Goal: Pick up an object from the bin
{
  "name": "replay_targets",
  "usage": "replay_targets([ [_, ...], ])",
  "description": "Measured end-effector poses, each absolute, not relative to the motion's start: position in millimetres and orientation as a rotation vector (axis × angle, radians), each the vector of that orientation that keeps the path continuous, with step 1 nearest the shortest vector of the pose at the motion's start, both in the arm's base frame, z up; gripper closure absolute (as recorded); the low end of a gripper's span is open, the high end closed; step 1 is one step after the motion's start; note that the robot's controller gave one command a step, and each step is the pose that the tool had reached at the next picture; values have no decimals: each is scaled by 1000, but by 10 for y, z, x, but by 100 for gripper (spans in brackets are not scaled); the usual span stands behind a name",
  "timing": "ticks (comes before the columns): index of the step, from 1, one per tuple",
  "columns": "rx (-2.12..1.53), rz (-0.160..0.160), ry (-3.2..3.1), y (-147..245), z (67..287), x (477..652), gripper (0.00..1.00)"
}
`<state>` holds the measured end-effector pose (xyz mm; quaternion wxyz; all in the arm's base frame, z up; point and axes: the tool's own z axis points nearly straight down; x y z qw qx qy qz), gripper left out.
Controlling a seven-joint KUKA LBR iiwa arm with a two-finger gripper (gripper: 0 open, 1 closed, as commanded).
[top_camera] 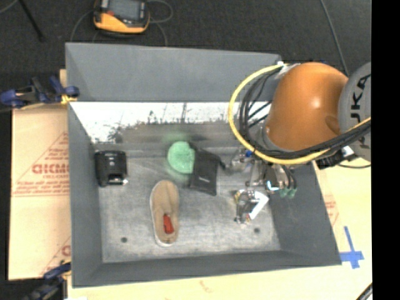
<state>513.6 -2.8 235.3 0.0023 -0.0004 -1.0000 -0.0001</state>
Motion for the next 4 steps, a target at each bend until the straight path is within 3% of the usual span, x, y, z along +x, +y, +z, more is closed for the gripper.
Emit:
replay_targets([
  [1,-1,0,-3145,-28,2396,5150,0],
  [2,122,2,-3148,-108,2045,5373,0],
  [3,194,2,-3141,81,1862,6004,0],
  [4,116,-1,-3149,298,1264,6055,0],
])
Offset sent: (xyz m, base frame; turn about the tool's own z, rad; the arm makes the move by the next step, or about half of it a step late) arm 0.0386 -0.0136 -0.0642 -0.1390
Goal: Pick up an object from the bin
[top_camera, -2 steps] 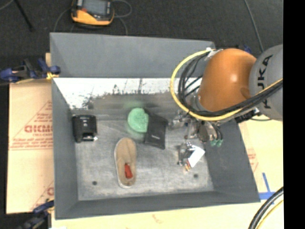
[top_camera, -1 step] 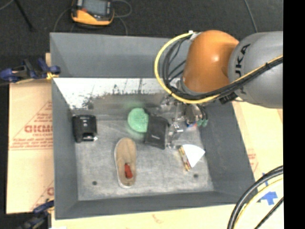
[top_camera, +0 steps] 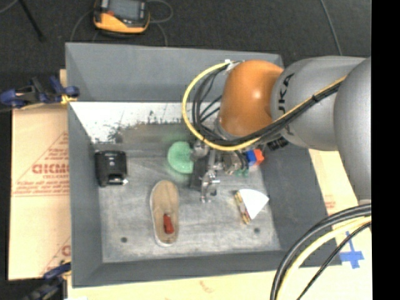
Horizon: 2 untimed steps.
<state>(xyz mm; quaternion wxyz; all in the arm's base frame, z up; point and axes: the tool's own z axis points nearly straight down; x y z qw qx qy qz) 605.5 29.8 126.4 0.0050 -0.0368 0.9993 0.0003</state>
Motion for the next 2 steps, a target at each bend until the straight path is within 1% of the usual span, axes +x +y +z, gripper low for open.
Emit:
replay_targets([
  [1,-37,7,3137,80,924,6162,0],
  [2,25,-1,3134,-98,865,6166,0],
])
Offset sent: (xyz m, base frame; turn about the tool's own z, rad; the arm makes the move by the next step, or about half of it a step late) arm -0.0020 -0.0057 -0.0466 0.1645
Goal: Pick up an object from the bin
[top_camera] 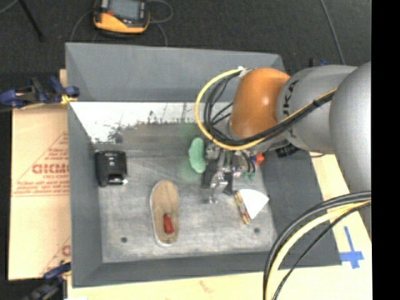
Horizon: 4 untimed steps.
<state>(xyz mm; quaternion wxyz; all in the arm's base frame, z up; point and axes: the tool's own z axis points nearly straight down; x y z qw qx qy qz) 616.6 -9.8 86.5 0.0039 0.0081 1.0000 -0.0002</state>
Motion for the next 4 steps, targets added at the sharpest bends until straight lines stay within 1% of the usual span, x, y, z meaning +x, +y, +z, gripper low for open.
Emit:
replay_targets([
  [1,33,1,3137,186,982,6228,0],
  [2,131,0,3140,431,1086,6488,0],
  [3,310,3,3110,625,918,6471,100],
  [4,310,2,3110,625,918,6471,100],
])
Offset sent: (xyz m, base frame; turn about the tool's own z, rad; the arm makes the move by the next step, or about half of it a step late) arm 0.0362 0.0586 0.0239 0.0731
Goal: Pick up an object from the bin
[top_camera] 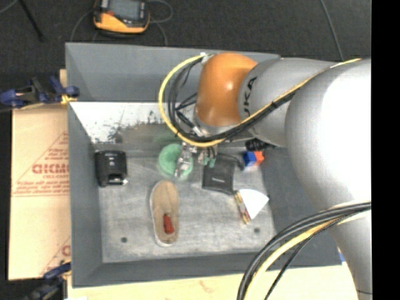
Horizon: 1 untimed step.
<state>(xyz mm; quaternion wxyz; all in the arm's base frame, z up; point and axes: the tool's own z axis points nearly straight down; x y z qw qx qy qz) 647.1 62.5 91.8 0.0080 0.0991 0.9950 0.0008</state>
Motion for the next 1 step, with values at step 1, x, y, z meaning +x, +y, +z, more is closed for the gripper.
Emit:
replay_targets([
  [1,229,-4,3135,749,1348,6368,100],
])
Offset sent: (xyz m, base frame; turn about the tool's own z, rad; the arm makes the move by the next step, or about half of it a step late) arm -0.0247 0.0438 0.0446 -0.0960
